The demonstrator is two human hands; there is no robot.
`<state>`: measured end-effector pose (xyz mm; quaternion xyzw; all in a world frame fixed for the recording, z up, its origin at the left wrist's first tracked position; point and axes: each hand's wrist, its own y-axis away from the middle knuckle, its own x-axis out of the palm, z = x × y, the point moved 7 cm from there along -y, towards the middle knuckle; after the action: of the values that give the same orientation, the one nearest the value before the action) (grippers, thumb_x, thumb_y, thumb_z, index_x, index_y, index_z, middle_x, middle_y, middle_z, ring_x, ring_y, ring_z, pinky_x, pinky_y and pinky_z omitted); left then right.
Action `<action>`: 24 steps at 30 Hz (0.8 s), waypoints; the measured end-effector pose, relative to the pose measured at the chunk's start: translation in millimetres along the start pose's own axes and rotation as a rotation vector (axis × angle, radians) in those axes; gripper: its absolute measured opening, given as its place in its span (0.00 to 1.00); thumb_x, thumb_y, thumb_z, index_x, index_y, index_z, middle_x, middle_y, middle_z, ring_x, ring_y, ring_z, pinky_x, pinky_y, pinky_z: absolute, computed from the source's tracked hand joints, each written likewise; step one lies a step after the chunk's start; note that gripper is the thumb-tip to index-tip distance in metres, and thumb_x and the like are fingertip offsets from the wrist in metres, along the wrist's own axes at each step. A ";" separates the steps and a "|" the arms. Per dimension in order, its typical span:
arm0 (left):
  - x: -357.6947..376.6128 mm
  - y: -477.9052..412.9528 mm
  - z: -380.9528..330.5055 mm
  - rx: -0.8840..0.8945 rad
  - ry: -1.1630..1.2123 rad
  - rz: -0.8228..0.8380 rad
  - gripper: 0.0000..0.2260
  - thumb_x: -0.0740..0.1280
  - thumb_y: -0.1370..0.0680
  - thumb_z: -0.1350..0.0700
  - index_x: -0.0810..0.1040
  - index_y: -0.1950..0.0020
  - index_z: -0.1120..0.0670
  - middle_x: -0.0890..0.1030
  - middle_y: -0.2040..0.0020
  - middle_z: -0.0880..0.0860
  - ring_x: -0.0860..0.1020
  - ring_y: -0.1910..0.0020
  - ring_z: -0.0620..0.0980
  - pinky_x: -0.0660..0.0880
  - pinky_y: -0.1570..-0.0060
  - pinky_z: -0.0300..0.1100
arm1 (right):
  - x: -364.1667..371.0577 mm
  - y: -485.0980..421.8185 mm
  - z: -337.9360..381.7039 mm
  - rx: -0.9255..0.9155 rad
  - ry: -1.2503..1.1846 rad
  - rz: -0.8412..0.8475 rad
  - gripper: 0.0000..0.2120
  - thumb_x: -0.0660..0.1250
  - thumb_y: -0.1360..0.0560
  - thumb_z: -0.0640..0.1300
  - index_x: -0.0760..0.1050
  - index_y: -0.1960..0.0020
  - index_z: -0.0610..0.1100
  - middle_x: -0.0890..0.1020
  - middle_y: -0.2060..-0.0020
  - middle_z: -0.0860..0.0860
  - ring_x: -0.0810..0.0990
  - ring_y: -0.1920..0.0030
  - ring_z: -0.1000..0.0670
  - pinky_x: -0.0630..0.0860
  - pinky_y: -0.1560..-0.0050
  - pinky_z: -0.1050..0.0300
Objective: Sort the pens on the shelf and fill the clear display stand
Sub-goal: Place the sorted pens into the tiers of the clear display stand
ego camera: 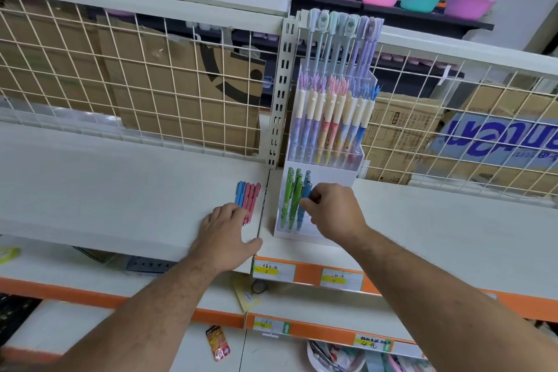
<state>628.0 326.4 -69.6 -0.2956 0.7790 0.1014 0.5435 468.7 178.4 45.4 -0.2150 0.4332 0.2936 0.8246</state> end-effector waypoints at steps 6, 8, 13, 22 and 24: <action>-0.8 0.0 -0.5 -0.001 0.001 0.001 0.28 0.59 0.32 0.31 0.68 0.36 0.42 0.67 0.39 0.42 0.65 0.38 0.44 0.63 0.36 0.43 | -1.3 4.9 -0.2 -0.011 -0.005 -0.031 0.09 0.70 0.21 0.48 0.80 0.56 0.44 0.84 0.64 0.47 0.84 0.63 0.47 0.83 0.56 0.47; -0.6 0.0 -0.1 0.002 -0.004 -0.002 0.28 0.58 0.32 0.31 0.68 0.36 0.42 0.67 0.39 0.42 0.65 0.38 0.44 0.64 0.36 0.43 | -1.7 4.6 -0.2 -0.005 -0.007 -0.026 0.09 0.70 0.21 0.48 0.80 0.56 0.43 0.84 0.64 0.47 0.84 0.62 0.47 0.82 0.56 0.47; 0.9 -0.5 0.3 0.009 -0.012 -0.011 0.27 0.60 0.30 0.31 0.68 0.35 0.43 0.67 0.38 0.42 0.65 0.39 0.44 0.65 0.36 0.43 | -2.8 5.1 -1.7 0.010 -0.024 -0.028 0.08 0.71 0.22 0.49 0.79 0.57 0.46 0.84 0.64 0.49 0.84 0.63 0.48 0.83 0.56 0.48; 1.2 -0.3 0.7 0.006 -0.008 -0.011 0.27 0.60 0.30 0.32 0.68 0.35 0.42 0.67 0.38 0.42 0.65 0.39 0.44 0.64 0.36 0.43 | -0.8 6.3 -4.4 0.014 -0.030 -0.032 0.08 0.73 0.24 0.51 0.78 0.57 0.49 0.84 0.62 0.51 0.84 0.63 0.51 0.83 0.56 0.51; 0.9 -0.2 0.7 0.007 -0.005 -0.008 0.27 0.60 0.30 0.32 0.68 0.35 0.42 0.67 0.38 0.42 0.65 0.39 0.44 0.64 0.36 0.43 | -0.5 6.4 -5.2 0.017 -0.027 -0.033 0.08 0.73 0.24 0.52 0.79 0.57 0.49 0.84 0.62 0.52 0.84 0.63 0.52 0.83 0.56 0.52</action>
<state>628.5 326.3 -70.7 -0.2965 0.7769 0.0974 0.5469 461.2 179.8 42.4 -0.2109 0.4208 0.2794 0.8369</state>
